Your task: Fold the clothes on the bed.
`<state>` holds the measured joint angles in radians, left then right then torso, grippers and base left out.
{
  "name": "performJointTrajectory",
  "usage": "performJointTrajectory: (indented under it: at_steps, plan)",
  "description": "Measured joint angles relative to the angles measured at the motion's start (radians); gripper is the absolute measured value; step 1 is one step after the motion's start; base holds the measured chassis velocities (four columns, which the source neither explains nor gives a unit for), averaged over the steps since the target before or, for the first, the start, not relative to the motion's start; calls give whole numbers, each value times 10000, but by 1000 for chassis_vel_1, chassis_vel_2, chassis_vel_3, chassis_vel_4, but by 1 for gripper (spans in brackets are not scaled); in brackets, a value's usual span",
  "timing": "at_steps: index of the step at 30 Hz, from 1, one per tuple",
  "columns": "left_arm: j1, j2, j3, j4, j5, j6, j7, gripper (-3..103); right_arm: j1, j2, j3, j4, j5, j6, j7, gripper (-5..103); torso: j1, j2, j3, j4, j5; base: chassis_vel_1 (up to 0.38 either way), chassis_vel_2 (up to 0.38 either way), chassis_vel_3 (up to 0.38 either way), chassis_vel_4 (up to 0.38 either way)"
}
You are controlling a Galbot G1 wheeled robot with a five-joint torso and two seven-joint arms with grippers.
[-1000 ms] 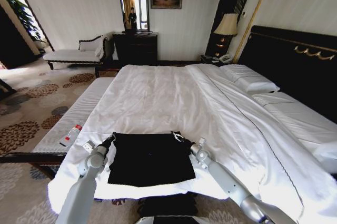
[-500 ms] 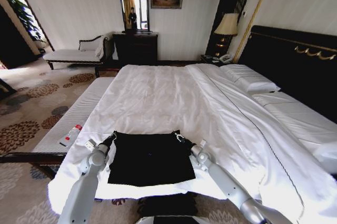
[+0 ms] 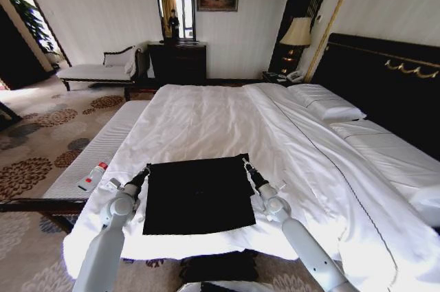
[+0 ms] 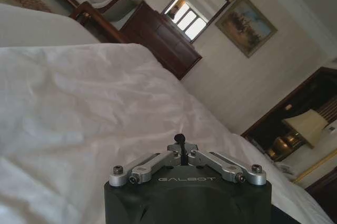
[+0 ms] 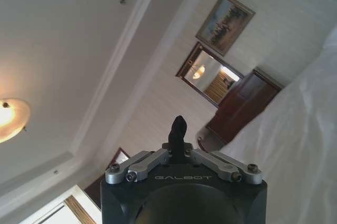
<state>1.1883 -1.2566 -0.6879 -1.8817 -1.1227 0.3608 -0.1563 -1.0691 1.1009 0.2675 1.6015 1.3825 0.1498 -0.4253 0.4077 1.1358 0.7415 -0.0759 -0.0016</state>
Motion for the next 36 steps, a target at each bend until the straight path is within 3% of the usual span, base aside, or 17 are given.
performJointTrajectory:
  at_steps: [7, 10, 13, 19, 21, 24, 26, 28, 29, 30, 33, 34, 36]
  plan:
    - [626, 220, -635, -1976, -1333, -149, 251, 1, -1469, -308, 1095, 2783, 139, 387, -51, 1, -2, 2, -2, 5, 0, 0, 0, 0, 0]
    - [1337, 327, -1208, -3363, -2139, -203, 324, 1, -2551, -337, 1876, 4338, 69, 498, -51, 1, -2, 2, -1, 3, -1, 0, 0, 0, 0]
    - [1881, 370, -1537, -4137, -2404, -219, 400, 1, -3242, -320, 2365, 5249, -50, 529, -97, 1, -2, 3, -2, 5, -1, 0, 0, 0, 0]
    - [3134, 203, -2306, -5702, -2991, -224, 291, 1, -5053, 171, 3416, 7000, -541, 584, -208, 1, -4, 3, -3, 4, -3, 0, 0, 0, 0]
    - [3439, 86, -2469, -6179, -3138, -192, -4, 1, -5716, 383, 3676, 7595, -921, 609, 125, 1, -4, 4, -2, 2, 0, 0, 0, 0, 0]
    - [3486, 73, -2604, -6300, -3433, -108, -352, 1, -6017, 411, 3883, 8124, -1080, 553, 576, 1, -4, 3, -2, 0, 0, 0, 0, 0, 0]
    - [3394, 139, -2691, -6314, -3734, -15, -664, 1, -5980, 271, 4063, 8650, -990, 340, 1449, 1, -4, 3, -1, 0, -4, 0, 0, 0, 0]
    - [3093, 337, -2446, -6304, -3687, 210, -936, 1, -5487, -163, 4070, 8780, -643, -123, 2893, 1, -4, 4, -1, 4, -4, 0, 0, 0, 0]
    - [3093, 337, -2446, -6304, -3687, 210, -936, 1, -5487, -163, 4070, 8780, -643, -123, 2893, 1, -4, 4, -1, 4, -4, 0, 0, 0, 0]
    - [2951, 400, -2223, -6177, -3474, 256, -940, 1, -5177, -339, 3883, 8459, -595, -324, 3456, 1, -3, 4, -1, 4, -6, 0, 0, 0, 0]
    - [1946, 517, -1156, -4454, -2556, 570, -958, 1, -3996, -765, 2725, 6492, -816, -900, 4531, 1, -3, 1, 2, 7, 0, 0, 0, 0, 0]
    - [1946, 517, -1156, -4454, -2556, 570, -958, 1, -3996, -765, 2725, 6492, -816, -900, 4531, 1, -3, 1, 2, 7, 0, 0, 0, 0, 0]
    - [893, 536, -254, -2556, -1959, 661, -957, 1, -2965, -928, 1684, 4784, -783, -1162, 4856, 1, 0, 0, 3, 3, 3, 0, 0, 0, 0]
